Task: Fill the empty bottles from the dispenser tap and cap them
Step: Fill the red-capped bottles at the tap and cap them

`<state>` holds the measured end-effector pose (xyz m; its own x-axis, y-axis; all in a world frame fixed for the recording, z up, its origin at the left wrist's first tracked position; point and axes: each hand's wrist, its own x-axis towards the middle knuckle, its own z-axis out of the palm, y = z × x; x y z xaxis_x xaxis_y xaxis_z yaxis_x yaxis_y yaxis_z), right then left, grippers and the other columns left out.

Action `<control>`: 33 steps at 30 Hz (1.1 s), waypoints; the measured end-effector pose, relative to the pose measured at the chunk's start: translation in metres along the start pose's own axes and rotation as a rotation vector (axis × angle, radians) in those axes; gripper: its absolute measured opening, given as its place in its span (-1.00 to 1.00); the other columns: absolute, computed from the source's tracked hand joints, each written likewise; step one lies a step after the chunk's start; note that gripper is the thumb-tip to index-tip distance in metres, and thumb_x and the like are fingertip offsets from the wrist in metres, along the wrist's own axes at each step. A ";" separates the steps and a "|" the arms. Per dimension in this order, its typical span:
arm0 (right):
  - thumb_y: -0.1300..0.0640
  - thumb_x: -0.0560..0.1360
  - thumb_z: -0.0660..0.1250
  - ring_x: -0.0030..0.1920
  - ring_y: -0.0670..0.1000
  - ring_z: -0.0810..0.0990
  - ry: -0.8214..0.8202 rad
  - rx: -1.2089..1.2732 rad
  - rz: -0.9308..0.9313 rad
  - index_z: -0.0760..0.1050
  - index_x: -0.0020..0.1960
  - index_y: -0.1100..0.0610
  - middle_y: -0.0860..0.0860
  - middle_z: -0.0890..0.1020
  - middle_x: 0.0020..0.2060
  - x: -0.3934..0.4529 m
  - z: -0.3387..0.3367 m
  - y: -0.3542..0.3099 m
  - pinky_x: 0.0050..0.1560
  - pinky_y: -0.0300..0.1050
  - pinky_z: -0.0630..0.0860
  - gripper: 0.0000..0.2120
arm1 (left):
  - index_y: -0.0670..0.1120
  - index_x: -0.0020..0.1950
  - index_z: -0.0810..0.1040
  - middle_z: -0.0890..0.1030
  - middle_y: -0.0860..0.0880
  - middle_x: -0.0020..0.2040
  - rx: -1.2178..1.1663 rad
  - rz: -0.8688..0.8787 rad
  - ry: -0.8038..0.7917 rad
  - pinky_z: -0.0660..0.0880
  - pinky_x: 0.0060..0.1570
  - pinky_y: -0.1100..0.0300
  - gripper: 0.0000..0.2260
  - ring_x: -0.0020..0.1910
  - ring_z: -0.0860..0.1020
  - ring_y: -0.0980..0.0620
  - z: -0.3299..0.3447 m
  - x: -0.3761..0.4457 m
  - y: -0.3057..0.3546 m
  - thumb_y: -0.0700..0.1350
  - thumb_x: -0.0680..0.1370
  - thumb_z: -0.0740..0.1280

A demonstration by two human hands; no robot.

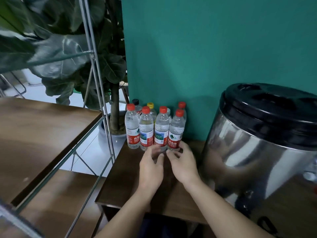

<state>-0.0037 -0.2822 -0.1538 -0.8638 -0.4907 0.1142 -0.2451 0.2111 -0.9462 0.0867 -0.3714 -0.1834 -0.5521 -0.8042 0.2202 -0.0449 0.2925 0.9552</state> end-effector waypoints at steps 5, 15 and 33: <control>0.11 0.69 0.47 0.16 -0.23 0.72 -0.068 0.002 -0.095 0.63 0.42 -0.04 -0.22 0.73 0.21 -0.058 -0.038 -0.032 0.36 -0.04 0.66 -0.69 | 0.08 0.07 0.71 0.75 0.14 0.03 -0.011 0.082 -0.051 0.66 0.21 -0.06 -0.82 0.10 0.70 0.13 -0.019 -0.040 0.062 -0.18 0.74 0.39; 0.19 0.73 0.37 0.16 -0.19 0.74 0.105 -0.061 -0.331 0.69 0.31 -0.05 -0.20 0.77 0.12 -0.177 -0.213 -0.068 0.20 -0.23 0.65 -0.76 | -0.05 -0.04 0.66 0.69 0.00 -0.13 -0.155 0.289 -0.273 0.60 -0.06 0.15 -0.78 -0.11 0.66 0.03 0.042 -0.165 0.192 -0.23 0.75 0.33; 0.15 0.69 0.48 0.39 -0.09 0.61 0.296 -0.576 -0.069 0.50 0.59 0.02 -0.09 0.61 0.44 -0.146 -0.516 0.143 0.40 -0.39 0.40 -0.50 | 0.12 0.40 0.62 0.65 0.18 0.28 -0.002 -0.035 -0.613 0.53 0.27 0.27 -0.75 0.20 0.59 0.28 0.376 -0.253 0.152 -0.05 0.72 0.44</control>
<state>-0.1397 0.2565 -0.1499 -0.9021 -0.2832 0.3255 -0.4302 0.6471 -0.6294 -0.0935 0.0712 -0.1687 -0.9286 -0.3693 0.0355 -0.0706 0.2697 0.9604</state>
